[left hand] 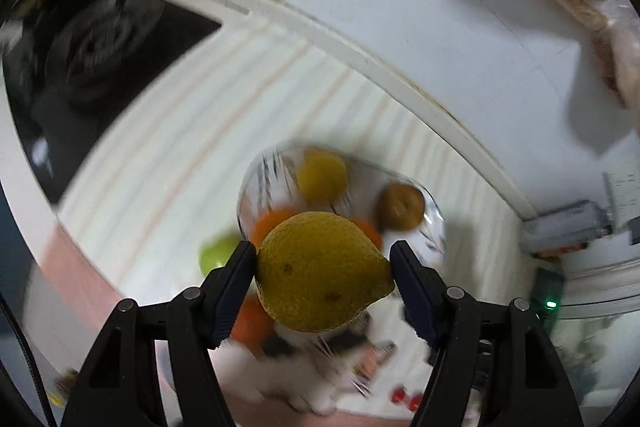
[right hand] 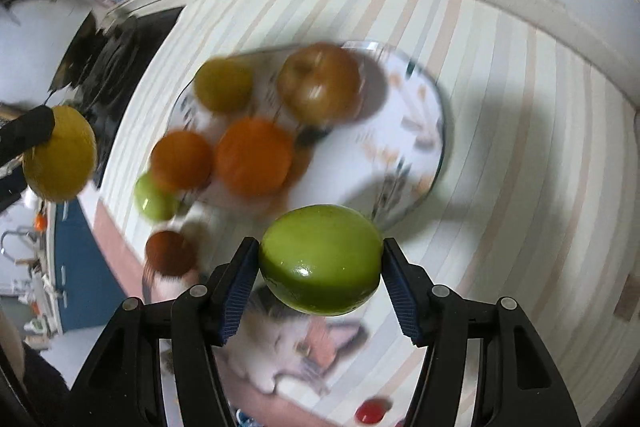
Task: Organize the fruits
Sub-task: 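Carry the green apple and pear onto the plate and open both tools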
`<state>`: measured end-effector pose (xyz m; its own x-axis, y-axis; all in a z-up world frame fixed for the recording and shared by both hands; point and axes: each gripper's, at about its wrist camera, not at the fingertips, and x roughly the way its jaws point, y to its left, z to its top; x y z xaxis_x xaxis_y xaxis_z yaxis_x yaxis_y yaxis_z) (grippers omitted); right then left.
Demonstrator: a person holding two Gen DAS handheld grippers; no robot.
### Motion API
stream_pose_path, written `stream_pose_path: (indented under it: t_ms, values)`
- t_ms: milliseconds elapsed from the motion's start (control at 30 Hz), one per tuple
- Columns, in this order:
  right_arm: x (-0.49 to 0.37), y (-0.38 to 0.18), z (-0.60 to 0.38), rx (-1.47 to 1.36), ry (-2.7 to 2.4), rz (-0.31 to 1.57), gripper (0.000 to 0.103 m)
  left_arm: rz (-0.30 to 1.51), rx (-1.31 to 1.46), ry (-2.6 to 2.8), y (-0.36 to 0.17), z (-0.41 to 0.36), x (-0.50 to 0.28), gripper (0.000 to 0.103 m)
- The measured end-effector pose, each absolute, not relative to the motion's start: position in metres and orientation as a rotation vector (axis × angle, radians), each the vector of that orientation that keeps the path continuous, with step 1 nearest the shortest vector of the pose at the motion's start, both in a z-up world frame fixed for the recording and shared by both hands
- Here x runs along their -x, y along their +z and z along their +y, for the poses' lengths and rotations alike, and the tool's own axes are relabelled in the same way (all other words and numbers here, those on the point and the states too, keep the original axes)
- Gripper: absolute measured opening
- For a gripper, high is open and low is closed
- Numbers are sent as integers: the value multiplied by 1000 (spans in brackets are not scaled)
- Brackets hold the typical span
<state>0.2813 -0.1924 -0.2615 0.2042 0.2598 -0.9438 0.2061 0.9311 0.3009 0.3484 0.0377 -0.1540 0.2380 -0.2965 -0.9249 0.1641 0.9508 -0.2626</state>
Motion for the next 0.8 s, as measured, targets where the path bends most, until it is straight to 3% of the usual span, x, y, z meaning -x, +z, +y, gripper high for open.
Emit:
stream_pose_path:
  t_ms: [400, 733, 800]
  values:
    - [-326, -293, -200, -343, -47, 1434, 64, 1470, 11, -246, -248, 24, -431, 67]
    - [-339, -311, -202, -378, -50, 1464, 65, 1442, -44, -257, -241, 12, -436, 66]
    - [-339, -311, -205, -407, -46, 1465, 69, 1439, -44, -242, -239, 16, -434, 66]
